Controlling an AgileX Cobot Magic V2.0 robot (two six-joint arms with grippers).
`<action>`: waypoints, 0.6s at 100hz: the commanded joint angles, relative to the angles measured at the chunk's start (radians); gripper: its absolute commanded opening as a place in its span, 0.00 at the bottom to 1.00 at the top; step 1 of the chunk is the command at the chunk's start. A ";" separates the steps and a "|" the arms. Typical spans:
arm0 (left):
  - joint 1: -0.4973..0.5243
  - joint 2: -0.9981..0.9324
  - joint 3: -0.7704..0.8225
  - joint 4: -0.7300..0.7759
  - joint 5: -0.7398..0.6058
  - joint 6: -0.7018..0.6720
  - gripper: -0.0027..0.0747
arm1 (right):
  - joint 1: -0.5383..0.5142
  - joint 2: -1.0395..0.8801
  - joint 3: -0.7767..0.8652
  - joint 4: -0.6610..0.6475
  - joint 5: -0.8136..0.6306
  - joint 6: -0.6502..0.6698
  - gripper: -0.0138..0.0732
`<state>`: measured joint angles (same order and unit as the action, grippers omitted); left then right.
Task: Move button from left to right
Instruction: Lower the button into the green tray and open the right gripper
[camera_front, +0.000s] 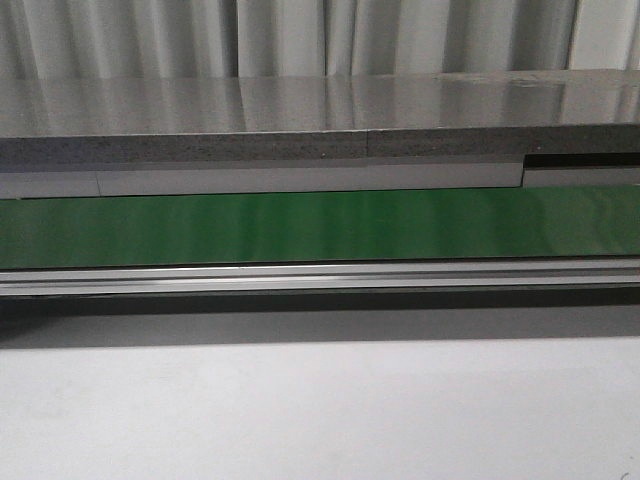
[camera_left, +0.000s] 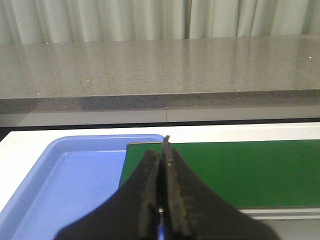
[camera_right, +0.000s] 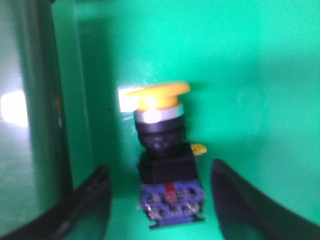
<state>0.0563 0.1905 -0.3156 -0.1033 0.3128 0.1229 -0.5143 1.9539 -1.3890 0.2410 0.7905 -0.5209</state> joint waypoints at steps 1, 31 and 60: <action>-0.006 0.009 -0.029 -0.009 -0.078 -0.001 0.01 | -0.005 -0.055 -0.034 0.018 -0.025 -0.011 0.78; -0.006 0.009 -0.029 -0.009 -0.078 -0.001 0.01 | -0.005 -0.106 -0.037 0.020 -0.060 0.023 0.78; -0.006 0.009 -0.029 -0.009 -0.078 -0.001 0.01 | 0.076 -0.262 -0.036 0.106 -0.140 0.027 0.78</action>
<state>0.0563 0.1905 -0.3156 -0.1033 0.3128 0.1229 -0.4693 1.7907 -1.3913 0.3042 0.7079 -0.4939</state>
